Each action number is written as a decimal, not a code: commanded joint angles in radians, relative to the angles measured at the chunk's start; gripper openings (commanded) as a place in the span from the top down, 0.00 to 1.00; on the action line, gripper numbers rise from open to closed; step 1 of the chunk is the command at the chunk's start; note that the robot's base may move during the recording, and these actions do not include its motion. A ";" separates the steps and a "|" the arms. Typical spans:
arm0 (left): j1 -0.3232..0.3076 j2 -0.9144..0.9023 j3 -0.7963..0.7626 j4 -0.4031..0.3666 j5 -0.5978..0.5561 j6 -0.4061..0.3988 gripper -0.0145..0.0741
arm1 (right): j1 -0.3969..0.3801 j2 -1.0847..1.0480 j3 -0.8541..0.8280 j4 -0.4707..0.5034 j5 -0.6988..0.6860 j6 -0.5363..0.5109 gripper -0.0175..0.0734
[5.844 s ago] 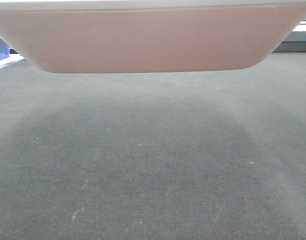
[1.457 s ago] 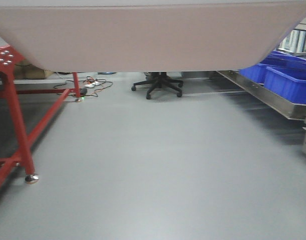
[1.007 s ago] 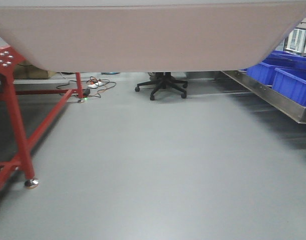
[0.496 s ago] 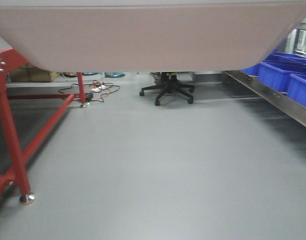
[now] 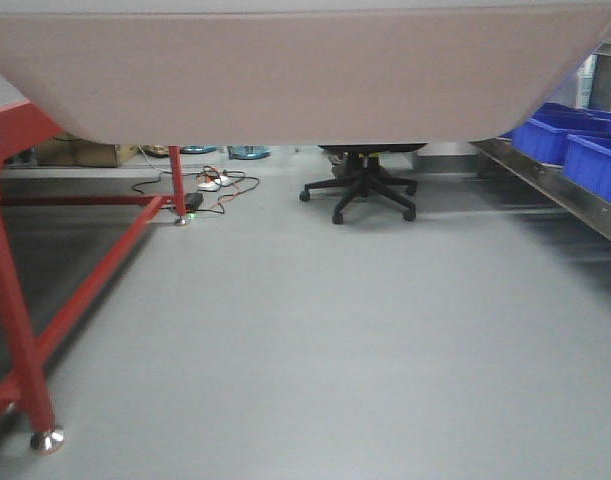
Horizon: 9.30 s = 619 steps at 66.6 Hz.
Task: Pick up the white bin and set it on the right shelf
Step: 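Carry the bin in both grippers while driving toward the blue-crate shelving, then align the held bin above the upper steel shelf, then push the bin forward onto the upper shelf with both grippers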
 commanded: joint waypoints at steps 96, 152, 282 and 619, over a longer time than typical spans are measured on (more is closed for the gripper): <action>-0.020 -0.020 -0.038 -0.186 0.107 0.025 0.58 | 0.018 -0.019 -0.038 0.228 0.124 0.004 0.31; -0.020 -0.020 -0.038 -0.184 0.107 0.025 0.58 | 0.018 -0.019 -0.038 0.228 0.124 0.004 0.31; -0.020 -0.020 -0.038 -0.184 0.107 0.025 0.58 | 0.018 -0.019 -0.038 0.228 0.124 0.004 0.31; -0.140 0.265 -0.330 0.062 -0.721 -0.165 0.97 | 0.013 0.416 -0.427 0.007 -0.456 -0.033 0.77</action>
